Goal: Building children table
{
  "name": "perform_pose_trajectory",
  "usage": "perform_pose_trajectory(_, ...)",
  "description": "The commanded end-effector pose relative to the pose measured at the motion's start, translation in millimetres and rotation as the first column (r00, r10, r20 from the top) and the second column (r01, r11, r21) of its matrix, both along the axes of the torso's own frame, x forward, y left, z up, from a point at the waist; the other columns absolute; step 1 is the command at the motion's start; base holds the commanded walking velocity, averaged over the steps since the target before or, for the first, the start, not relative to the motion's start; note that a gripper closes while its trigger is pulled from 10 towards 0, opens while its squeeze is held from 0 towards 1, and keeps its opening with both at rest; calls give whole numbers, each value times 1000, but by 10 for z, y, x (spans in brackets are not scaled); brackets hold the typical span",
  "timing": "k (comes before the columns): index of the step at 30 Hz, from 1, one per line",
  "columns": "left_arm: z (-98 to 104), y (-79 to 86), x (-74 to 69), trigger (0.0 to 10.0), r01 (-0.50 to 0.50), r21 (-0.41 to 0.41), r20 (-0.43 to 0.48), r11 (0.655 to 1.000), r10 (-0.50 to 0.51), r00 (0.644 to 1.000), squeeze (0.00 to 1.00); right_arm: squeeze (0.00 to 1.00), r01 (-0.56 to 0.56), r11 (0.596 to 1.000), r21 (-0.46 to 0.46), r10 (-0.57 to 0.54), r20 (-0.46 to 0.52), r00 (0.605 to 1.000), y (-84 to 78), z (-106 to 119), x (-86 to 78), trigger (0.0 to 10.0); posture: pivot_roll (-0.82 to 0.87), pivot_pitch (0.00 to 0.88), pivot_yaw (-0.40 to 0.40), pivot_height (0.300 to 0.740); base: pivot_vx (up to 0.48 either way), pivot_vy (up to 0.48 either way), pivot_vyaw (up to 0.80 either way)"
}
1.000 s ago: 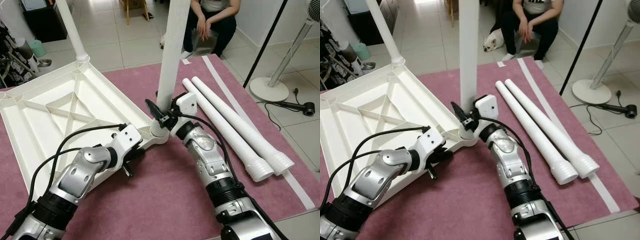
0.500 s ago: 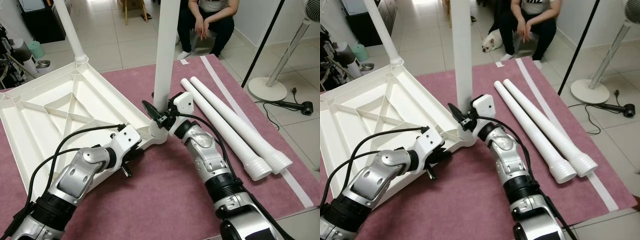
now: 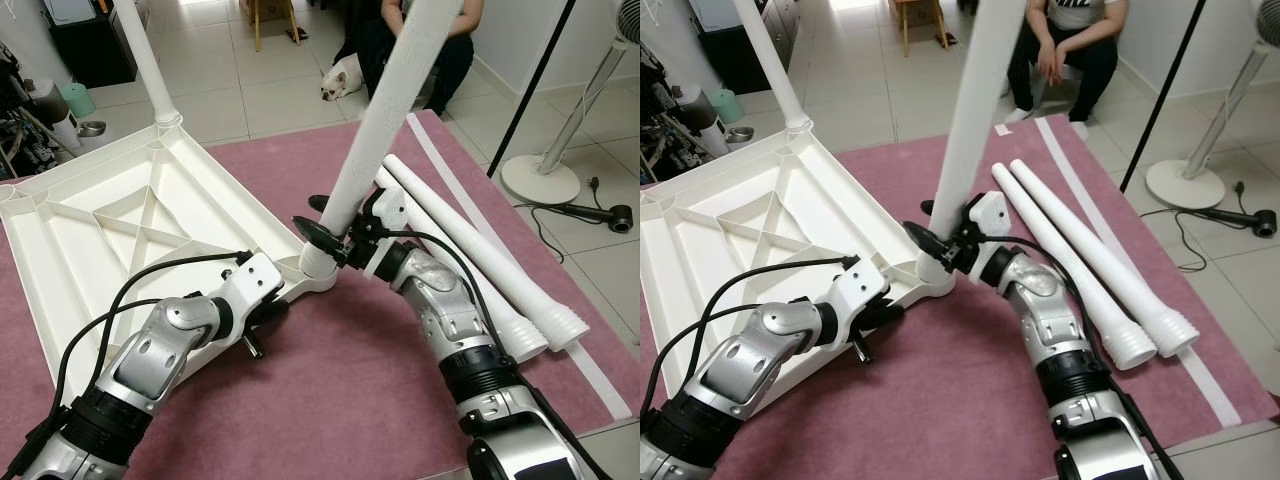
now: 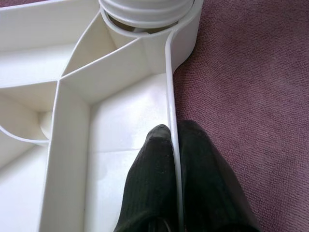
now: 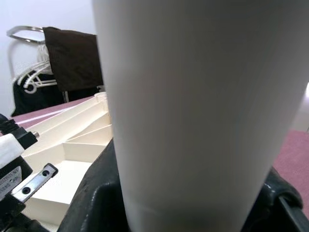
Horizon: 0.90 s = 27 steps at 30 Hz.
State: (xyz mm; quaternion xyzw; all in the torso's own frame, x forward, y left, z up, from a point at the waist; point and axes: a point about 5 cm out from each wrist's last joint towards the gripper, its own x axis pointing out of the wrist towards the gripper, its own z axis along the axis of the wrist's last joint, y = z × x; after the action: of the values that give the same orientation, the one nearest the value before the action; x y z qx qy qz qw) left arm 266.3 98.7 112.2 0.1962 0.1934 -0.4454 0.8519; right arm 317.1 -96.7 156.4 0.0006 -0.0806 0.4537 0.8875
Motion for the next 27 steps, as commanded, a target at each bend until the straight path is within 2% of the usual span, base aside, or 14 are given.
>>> perform_pose_trajectory(1,146,99,94,10000,-51,30,93,998,48,995,0,0,-87,996,-37,79,-169,982,54,-304,-68,10000,53,1,131,740,0,0,0)
perform_pose_trajectory(4,148,101,94,10000,-51,31,93,998,48,995,0,0,-90,995,-35,83,-169,982,49,-277,-49,10000,53,1,131,740,0,0,0)
perform_pose_trajectory(8,151,102,94,10000,-51,33,94,998,47,994,0,0,-115,990,-88,99,-165,981,4,-194,42,10000,53,1,131,740,0,0,0)
perform_pose_trajectory(11,151,91,91,10000,-50,30,93,998,47,994,0,0,-78,975,-208,55,-116,992,-38,-130,165,10000,53,0,122,740,0,0,0)
perform_pose_trajectory(12,151,91,91,10000,-50,30,93,998,47,994,0,0,-78,975,-208,55,-116,992,-38,-130,165,10000,53,0,122,740,0,0,0)
perform_pose_trajectory(13,148,85,86,10000,-52,27,93,998,49,994,0,0,-70,966,-250,47,-96,994,-43,-79,211,10000,54,0,118,740,0,0,0)
perform_pose_trajectory(21,141,84,75,10000,-57,25,92,998,55,994,0,0,-134,951,-279,111,-96,989,21,-50,202,10000,54,0,115,740,0,0,0)
perform_pose_trajectory(23,143,90,76,10000,-61,25,93,998,58,994,0,0,-205,935,-288,166,-154,974,54,-135,159,10000,62,1,114,740,0,0,0)
perform_pose_trajectory(27,142,102,75,10000,-63,29,93,998,60,994,0,0,-260,915,-309,201,-210,957,70,-229,134,10000,63,2,117,740,0,0,0)
